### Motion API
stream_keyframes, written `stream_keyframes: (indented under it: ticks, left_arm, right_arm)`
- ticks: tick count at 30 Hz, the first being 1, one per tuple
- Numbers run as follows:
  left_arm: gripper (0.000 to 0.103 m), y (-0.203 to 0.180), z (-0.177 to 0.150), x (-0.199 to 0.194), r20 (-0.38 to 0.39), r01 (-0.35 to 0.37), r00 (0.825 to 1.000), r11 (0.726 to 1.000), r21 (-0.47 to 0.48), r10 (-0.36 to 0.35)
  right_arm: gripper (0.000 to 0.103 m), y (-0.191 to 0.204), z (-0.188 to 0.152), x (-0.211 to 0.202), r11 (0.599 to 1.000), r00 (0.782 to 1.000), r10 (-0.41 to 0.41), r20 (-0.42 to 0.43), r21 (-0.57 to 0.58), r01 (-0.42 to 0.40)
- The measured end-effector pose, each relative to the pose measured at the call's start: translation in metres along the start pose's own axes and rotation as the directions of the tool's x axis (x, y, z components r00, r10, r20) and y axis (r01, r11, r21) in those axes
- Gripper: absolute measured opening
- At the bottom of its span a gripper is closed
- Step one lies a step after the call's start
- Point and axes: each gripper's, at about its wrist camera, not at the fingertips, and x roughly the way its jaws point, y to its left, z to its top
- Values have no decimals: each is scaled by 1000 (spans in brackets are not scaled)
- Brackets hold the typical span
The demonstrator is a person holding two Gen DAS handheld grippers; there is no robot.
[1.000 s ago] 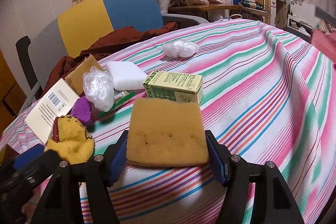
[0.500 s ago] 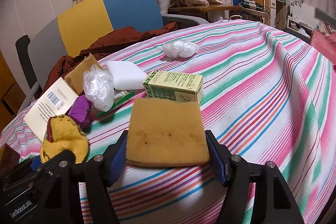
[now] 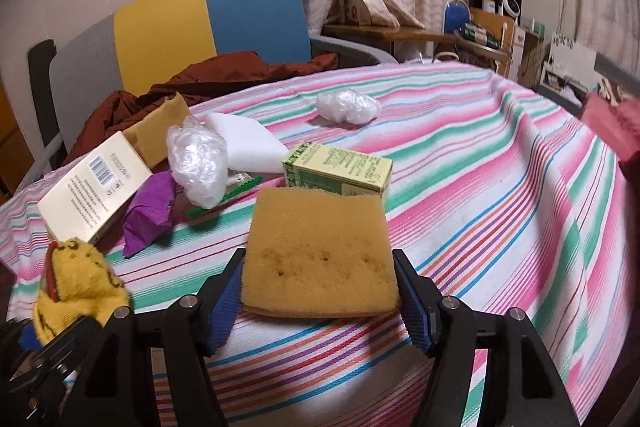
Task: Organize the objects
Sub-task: 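Grasp the knitted yellow sock item with the left tool, then carry the sock item and sponge over the tray with both tools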
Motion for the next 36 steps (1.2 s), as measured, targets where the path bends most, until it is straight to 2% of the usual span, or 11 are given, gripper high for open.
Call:
stream_keyframes:
  ticks: [8, 14, 19, 24, 29, 32, 36]
  left_arm:
    - [40, 22, -13, -18, 18, -7, 1000, 996, -87, 9]
    - [40, 35, -33, -32, 19, 12, 1000, 990, -138, -10]
    - [39, 35, -50, -44, 20, 29, 999, 993, -118, -27]
    - [37, 42, -58, -56, -7, 64, 998, 987, -146, -66]
    - [37, 46, -73, -99, 47, 69, 997, 987, -143, -63]
    - [36, 49, -80, -129, 85, 69, 995, 987, -147, -57]
    - [36, 60, -84, -156, 128, 99, 989, 975, -201, -74]
  right_arm:
    - [69, 13, -3, -17, 998, 998, -1, 66, -64, 5]
    - [69, 30, -15, -32, 992, 997, 23, 67, -127, -14]
    - [69, 44, -32, -44, 986, 994, 114, 6, -127, -112]
    - [69, 59, -48, -58, 980, 984, 175, -38, -93, -178]
    - [69, 70, -59, -65, 976, 976, 203, -78, -59, -208]
    - [69, 77, -64, -69, 978, 978, 191, -83, -65, -197]
    - [69, 87, -68, -78, 968, 967, 236, -100, -62, -243]
